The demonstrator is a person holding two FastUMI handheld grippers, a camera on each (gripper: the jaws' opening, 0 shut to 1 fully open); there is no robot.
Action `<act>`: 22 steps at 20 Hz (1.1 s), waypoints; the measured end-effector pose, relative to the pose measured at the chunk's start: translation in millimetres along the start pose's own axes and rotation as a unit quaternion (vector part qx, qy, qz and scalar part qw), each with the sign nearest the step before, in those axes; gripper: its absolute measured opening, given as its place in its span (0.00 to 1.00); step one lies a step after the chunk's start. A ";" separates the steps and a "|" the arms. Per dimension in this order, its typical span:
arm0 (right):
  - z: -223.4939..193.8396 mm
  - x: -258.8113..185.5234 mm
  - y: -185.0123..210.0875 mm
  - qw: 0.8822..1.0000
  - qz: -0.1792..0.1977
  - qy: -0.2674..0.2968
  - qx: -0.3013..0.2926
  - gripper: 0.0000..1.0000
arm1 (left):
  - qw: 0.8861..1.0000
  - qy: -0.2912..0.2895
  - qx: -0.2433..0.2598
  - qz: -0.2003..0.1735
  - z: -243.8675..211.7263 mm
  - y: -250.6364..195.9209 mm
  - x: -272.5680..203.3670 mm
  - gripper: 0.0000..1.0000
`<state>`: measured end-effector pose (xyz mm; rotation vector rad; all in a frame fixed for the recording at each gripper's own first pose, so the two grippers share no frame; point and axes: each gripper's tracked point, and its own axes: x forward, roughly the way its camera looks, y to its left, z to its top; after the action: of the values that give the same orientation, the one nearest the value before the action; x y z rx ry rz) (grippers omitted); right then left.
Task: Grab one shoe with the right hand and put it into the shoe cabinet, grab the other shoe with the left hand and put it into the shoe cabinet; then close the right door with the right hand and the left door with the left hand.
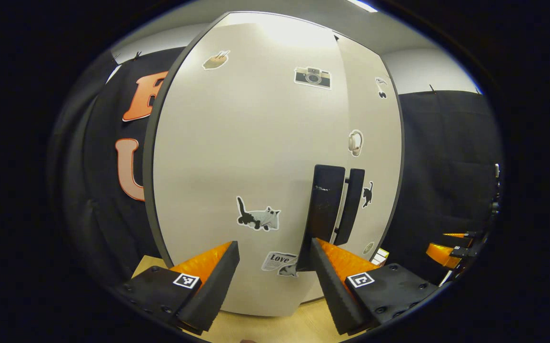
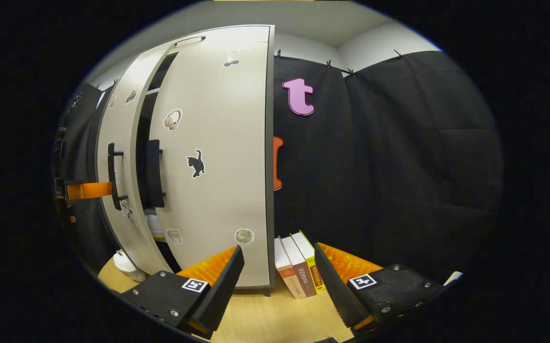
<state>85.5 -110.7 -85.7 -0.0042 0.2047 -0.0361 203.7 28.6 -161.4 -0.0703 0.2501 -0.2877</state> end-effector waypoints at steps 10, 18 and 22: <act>109.6 -27.9 -13.4 0.998 0.025 -0.050 -0.026 0.92 | 0.999 -0.001 0.009 0.034 37.8 -12.0 -41.8 0.97; 175.6 -74.7 -23.2 0.993 0.049 -0.104 -0.033 0.92 | 0.995 -0.072 0.002 0.063 118.6 1.5 -129.7 0.96; 190.3 -89.4 -42.7 0.992 0.050 -0.108 -0.037 0.92 | 0.990 -0.101 0.015 0.100 140.2 20.3 -166.7 0.96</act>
<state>35.2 -150.1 119.1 -0.0710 -0.0107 0.0714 90.0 100.9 11.0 -0.0438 0.0498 -0.0834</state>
